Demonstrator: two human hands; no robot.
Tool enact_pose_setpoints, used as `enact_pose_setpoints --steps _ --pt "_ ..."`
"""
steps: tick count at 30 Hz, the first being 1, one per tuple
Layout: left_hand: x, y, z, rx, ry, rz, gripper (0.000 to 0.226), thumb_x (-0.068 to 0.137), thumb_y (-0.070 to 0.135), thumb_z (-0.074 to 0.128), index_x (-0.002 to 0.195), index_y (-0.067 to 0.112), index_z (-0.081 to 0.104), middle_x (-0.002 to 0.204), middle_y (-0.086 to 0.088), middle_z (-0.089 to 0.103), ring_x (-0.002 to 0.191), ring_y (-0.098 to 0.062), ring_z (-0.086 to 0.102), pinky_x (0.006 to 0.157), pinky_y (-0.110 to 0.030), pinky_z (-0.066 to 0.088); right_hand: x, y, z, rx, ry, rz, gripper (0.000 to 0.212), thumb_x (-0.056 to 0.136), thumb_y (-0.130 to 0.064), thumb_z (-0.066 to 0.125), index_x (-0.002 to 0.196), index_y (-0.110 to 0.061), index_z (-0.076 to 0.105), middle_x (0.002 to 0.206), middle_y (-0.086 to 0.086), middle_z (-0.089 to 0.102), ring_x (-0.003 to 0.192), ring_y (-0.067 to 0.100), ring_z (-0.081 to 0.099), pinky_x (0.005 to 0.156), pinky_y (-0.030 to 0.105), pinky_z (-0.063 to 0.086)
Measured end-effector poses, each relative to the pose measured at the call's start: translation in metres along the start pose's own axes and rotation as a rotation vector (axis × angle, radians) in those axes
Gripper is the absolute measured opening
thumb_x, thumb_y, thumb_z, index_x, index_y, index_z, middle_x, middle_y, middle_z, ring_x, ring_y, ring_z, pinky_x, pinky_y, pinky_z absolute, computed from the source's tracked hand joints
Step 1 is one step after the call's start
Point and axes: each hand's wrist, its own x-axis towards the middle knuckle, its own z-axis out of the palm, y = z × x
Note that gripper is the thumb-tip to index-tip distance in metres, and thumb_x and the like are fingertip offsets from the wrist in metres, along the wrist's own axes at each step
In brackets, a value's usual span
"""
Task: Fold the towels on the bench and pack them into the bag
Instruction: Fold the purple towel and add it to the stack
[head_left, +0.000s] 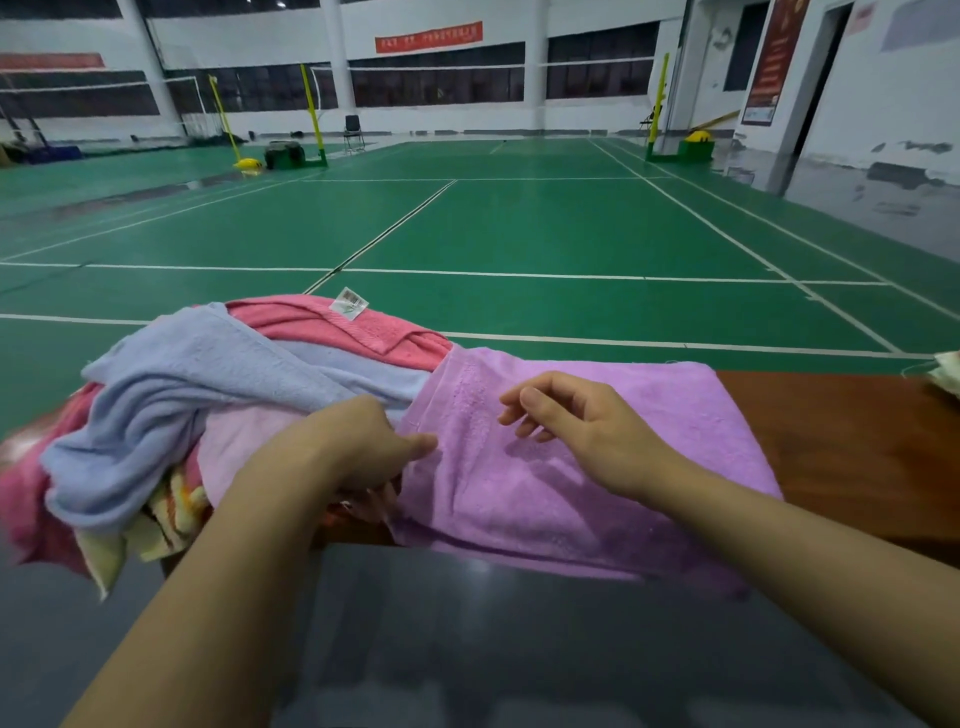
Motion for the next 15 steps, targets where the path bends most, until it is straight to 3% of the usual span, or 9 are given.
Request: enact_pose_setpoints --steps 3,5,8,11,15 --pt "0.007 0.001 0.006 0.139 0.180 -0.034 0.064 0.097 0.064 0.047 0.074 0.009 0.071 0.061 0.000 0.073 0.066 -0.022 0.072 0.080 -0.036 0.058 -0.003 0.010 -0.005 -0.041 0.036 0.033 0.020 0.104 -0.024 0.052 0.110 -0.016 0.070 0.101 -0.002 0.075 0.094 0.012 0.070 0.084 0.026 0.052" --pt "0.008 0.007 0.008 0.213 0.407 -0.036 0.057 0.095 0.065 0.048 0.079 0.011 0.061 0.075 0.000 0.072 0.084 -0.028 0.067 0.080 -0.036 0.051 -0.008 0.015 -0.005 -0.098 0.048 0.043 0.018 0.103 -0.027 0.055 0.111 -0.019 0.070 0.103 -0.006 0.074 0.099 0.010 0.069 0.091 0.032 0.054" --pt "0.006 0.021 0.014 0.226 0.645 0.018 0.047 0.096 0.060 0.050 0.090 0.013 0.055 0.092 -0.010 0.062 0.097 -0.037 0.063 0.073 -0.038 0.041 -0.016 0.015 -0.007 -0.353 0.060 -0.023 0.022 0.102 -0.032 0.058 0.118 -0.021 0.069 0.113 -0.011 0.070 0.105 0.004 0.063 0.099 0.029 0.050" --pt "0.017 0.032 0.025 0.154 0.715 0.100 0.049 0.096 0.058 0.052 0.096 0.010 0.060 0.100 -0.017 0.066 0.096 -0.040 0.062 0.074 -0.041 0.041 -0.019 0.020 -0.019 -0.636 0.115 -0.026 0.029 0.100 -0.038 0.057 0.121 -0.020 0.065 0.122 -0.004 0.065 0.114 0.013 0.056 0.103 0.035 0.043" --pt "0.031 0.036 0.037 0.087 0.742 0.121 0.057 0.095 0.056 0.055 0.114 0.003 0.059 0.118 -0.021 0.057 0.110 -0.042 0.055 0.091 -0.049 0.045 -0.026 0.037 -0.055 -0.755 0.256 0.185 0.033 0.098 -0.041 0.057 0.122 -0.020 0.063 0.126 0.003 0.063 0.118 0.024 0.055 0.102 0.040 0.045"
